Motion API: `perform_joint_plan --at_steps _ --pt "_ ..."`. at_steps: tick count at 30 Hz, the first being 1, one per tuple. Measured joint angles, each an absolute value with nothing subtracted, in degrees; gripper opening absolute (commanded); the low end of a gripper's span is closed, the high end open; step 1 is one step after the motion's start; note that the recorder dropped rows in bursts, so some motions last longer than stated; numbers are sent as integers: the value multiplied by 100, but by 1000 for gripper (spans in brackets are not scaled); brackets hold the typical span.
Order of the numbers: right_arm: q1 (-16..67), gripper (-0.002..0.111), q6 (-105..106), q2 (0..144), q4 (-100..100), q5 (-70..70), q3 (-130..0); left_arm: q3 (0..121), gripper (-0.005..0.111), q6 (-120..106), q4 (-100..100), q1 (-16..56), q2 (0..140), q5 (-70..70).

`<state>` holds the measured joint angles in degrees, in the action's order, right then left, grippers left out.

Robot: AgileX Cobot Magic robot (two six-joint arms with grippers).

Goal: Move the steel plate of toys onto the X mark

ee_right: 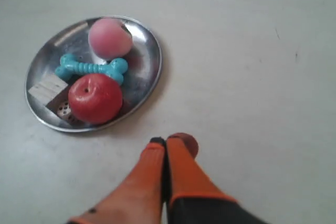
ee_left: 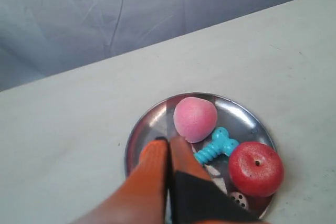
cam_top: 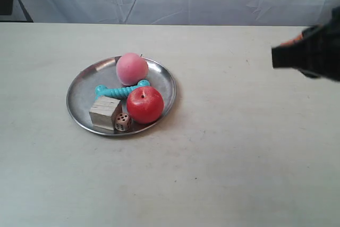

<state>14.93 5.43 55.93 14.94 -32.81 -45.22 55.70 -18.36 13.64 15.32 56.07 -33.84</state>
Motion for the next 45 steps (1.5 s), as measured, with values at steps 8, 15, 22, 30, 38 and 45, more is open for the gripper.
perform_joint_plan --at_steps 8,15,22,30,38,45 --pt "1493 0 516 4269 1539 -4743 -3709 5572 0 -1843 1321 1532 5099 -3384" --pt "1493 0 516 3707 1539 -5206 -3709 5572 0 -1843 1321 1532 5018 -3384" --pt "589 0 516 2300 767 -3719 -3472 5567 0 -1843 1321 1532 5018 -3384" --pt "-392 0 516 761 491 -2006 -1964 5567 0 -1843 1312 1532 5018 -3374" --pt "-431 0 459 428 1078 -1621 -245 5567 0 -1843 1312 1532 5018 -3374" --pt "-431 0 435 405 1406 -1586 -12 5567 0 -1843 1312 1532 5018 -3374"
